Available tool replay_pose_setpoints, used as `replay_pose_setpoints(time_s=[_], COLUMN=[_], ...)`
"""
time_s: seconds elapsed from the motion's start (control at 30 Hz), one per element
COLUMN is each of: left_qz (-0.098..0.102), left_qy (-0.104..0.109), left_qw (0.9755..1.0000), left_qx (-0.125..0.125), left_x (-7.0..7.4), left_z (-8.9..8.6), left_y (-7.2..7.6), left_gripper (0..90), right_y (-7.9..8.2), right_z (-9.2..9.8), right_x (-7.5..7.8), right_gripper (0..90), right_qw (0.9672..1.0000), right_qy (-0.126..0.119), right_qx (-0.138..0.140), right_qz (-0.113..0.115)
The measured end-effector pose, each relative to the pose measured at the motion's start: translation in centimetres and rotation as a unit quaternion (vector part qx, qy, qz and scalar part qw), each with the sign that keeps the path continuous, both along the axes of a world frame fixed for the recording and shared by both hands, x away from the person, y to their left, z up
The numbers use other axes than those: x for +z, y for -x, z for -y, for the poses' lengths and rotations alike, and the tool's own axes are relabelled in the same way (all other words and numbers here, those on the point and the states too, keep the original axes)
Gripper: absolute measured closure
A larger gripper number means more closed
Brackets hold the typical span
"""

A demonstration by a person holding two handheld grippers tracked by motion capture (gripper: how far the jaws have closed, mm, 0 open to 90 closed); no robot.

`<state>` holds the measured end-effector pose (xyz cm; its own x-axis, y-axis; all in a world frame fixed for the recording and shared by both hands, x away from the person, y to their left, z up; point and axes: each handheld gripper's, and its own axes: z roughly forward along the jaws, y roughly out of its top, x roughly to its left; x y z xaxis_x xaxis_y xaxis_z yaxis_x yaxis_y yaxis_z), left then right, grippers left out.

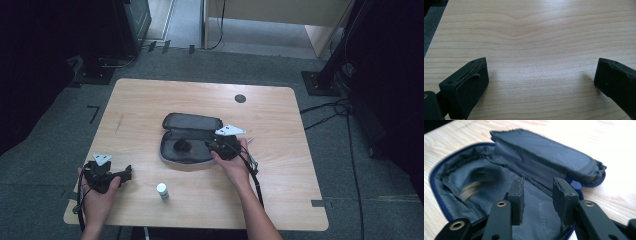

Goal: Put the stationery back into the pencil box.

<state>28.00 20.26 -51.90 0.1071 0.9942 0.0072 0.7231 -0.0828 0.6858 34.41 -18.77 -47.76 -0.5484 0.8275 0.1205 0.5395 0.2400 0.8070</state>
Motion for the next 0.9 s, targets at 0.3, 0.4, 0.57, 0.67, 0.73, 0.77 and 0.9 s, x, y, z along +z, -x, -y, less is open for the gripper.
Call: replay_pose_setpoints(time_s=[0.3, 0.4, 0.57, 0.67, 0.73, 0.77, 0.9], left_qz=[0.000, 0.000, 0.000, 0.000, 0.000, 0.000, 0.000], left_qy=[0.000, 0.000, 0.000, 0.000, 0.000, 0.000, 0.000], left_qw=[1.0000, 1.0000, 1.0000, 1.0000, 1.0000, 1.0000, 1.0000], left_qx=[0.000, 0.000, 0.000, 0.000, 0.000, 0.000, 0.000], left_x=[0.0, 0.0, 0.0, 0.0, 0.0, 0.0, 0.0], left_z=[0.0, 0.0, 0.0, 0.0, 0.0, 0.0, 0.0], left_y=[0.0, 0.0, 0.0, 0.0, 0.0, 0.0, 0.0], left_gripper=[0.0, 0.0, 0.0, 0.0, 0.0, 0.0, 0.0], right_y=[0.5, 0.8, 1.2, 1.4, 1.5, 1.6, 2.0], right_z=[0.1, 0.3, 1.5, 2.4, 3.0, 3.3, 4.3], right_x=[0.3, 0.7, 1.5, 1.7, 1.7, 1.6, 1.2], right_gripper=[60.3, 59.7, 58.7, 58.1, 57.7, 57.4, 56.5], right_qw=[0.9999, 0.9998, 0.9996, 0.9992, 0.9989, 0.9987, 0.9978], right_qy=[-0.008, -0.006, -0.007, -0.004, -0.002, -0.001, 0.000], right_qx=[0.008, 0.005, -0.009, -0.024, -0.036, -0.040, -0.060], right_qz=[0.010, 0.017, 0.027, 0.032, 0.032, 0.033, 0.026])
